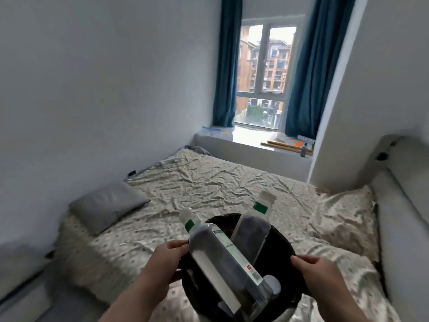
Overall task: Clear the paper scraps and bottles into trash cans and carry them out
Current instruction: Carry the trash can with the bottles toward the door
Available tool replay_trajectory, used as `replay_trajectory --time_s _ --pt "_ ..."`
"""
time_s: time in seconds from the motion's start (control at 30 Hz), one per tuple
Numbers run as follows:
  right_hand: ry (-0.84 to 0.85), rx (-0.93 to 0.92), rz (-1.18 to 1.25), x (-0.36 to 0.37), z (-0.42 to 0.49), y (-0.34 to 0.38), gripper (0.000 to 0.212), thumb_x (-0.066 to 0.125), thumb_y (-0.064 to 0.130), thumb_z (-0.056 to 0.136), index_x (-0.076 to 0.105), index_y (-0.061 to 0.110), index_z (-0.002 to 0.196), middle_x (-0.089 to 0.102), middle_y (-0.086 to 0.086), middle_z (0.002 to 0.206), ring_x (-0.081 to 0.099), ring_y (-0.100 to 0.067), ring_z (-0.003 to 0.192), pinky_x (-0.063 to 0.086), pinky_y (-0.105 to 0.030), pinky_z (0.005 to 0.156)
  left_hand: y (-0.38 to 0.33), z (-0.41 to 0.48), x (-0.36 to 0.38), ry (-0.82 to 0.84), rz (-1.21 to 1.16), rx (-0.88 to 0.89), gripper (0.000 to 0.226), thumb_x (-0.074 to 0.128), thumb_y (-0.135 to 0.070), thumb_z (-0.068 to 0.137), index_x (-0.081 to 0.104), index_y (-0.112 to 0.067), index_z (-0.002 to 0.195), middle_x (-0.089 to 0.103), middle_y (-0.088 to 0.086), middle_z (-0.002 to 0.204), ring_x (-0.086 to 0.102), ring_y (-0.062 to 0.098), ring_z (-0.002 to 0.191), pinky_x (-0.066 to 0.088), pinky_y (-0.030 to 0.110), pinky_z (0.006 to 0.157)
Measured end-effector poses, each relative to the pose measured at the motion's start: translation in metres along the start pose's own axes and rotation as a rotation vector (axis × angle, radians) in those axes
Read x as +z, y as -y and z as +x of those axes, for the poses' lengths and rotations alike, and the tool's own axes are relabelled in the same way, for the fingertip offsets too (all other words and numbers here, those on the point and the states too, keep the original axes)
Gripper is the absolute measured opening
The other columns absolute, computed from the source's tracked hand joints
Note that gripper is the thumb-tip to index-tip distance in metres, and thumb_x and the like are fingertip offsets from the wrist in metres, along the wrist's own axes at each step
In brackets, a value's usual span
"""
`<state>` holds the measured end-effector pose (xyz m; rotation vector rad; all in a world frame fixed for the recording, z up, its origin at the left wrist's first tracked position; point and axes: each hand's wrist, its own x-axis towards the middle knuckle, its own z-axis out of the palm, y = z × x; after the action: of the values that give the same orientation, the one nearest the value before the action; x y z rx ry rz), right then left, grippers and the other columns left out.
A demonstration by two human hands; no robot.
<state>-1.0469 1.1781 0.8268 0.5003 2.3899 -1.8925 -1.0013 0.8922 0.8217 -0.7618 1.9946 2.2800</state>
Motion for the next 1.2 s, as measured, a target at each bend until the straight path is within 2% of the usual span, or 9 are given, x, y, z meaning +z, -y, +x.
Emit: replay_trajectory --time_s 0.1,0.17,0.33,0.5,0.6,0.7,0.83,1.2 --pt "0.155 -0.039 -0.029 0.034 0.000 0.024 0.004 0.071 0.003 0.079 0.073 0.003 0.076 0.071 -0.014 0.063 0.065 -0.026 0.060 0.051 -0.030 0.056 -0.001 -0.028 -0.034 -0.154 -0.072 0.012 0.013 0.059 -0.010 0.087 0.073 -0.008 0.089 0.064 0.007 0.068 0.057 0.016 0.055 0.045 0.024 0.048" --pt "0.254 -0.067 -0.073 0.061 -0.006 0.039 0.005 0.070 0.001 0.079 0.073 0.001 0.074 0.070 -0.013 0.062 0.065 -0.025 0.060 0.051 -0.029 0.056 -0.001 -0.048 -0.060 -0.243 -0.127 0.014 0.013 0.060 -0.009 0.087 0.073 -0.009 0.087 0.064 0.006 0.066 0.057 0.017 0.056 0.044 0.024 0.049" --pt "0.476 -0.150 -0.183 0.142 -0.040 0.069 0.009 0.072 0.004 0.079 0.073 0.002 0.070 0.066 -0.006 0.052 0.060 -0.020 0.051 0.044 -0.017 0.040 -0.002 -0.091 -0.133 -0.491 -0.215 0.064 0.013 0.060 -0.010 0.086 0.073 -0.010 0.089 0.069 0.003 0.066 0.059 0.017 0.060 0.043 0.022 0.052" --pt "0.620 -0.141 -0.200 0.235 -0.086 0.079 0.017 0.067 0.001 0.080 0.071 0.003 0.064 0.063 -0.012 0.049 0.059 -0.022 0.047 0.050 -0.025 0.047 -0.001 -0.120 -0.217 -0.619 -0.238 0.074 0.014 0.061 -0.010 0.083 0.075 -0.010 0.084 0.070 0.005 0.069 0.058 0.018 0.064 0.040 0.025 0.057" --pt "0.693 -0.152 -0.213 0.292 -0.115 0.086 0.011 0.067 0.003 0.080 0.073 0.001 0.071 0.068 -0.019 0.060 0.062 -0.026 0.054 0.054 -0.034 0.055 0.005 -0.127 -0.271 -0.709 -0.271 0.074 0.013 0.062 -0.008 0.083 0.074 -0.012 0.082 0.068 0.002 0.061 0.055 0.019 0.062 0.037 0.025 0.056" --pt "0.744 -0.160 -0.238 0.348 -0.142 0.093 0.011 0.066 0.004 0.081 0.072 0.004 0.071 0.070 -0.021 0.068 0.064 -0.027 0.059 0.058 -0.040 0.062 0.008 -0.130 -0.326 -0.767 -0.301 0.054 0.011 0.062 -0.009 0.084 0.073 -0.011 0.086 0.064 0.005 0.067 0.052 0.019 0.062 0.035 0.025 0.056" --pt "0.827 -0.170 -0.267 0.415 -0.175 0.102 0.011 0.064 0.005 0.082 0.072 0.003 0.074 0.068 -0.015 0.062 0.064 -0.025 0.058 0.057 -0.033 0.056 0.011 -0.132 -0.397 -0.833 -0.344 0.049 0.016 0.061 -0.011 0.084 0.070 -0.007 0.096 0.064 0.010 0.080 0.055 0.022 0.070 0.037 0.027 0.061" --pt "1.105 -0.224 -0.381 0.590 -0.219 0.114 0.020 0.066 0.009 0.083 0.072 0.011 0.064 0.073 -0.020 0.074 0.070 -0.037 0.073 0.060 -0.049 0.073 0.022 -0.137 -0.508 -1.104 -0.465 0.036 0.015 0.057 -0.011 0.087 0.071 -0.011 0.091 0.065 0.006 0.077 0.056 0.022 0.076 0.041 0.032 0.070"
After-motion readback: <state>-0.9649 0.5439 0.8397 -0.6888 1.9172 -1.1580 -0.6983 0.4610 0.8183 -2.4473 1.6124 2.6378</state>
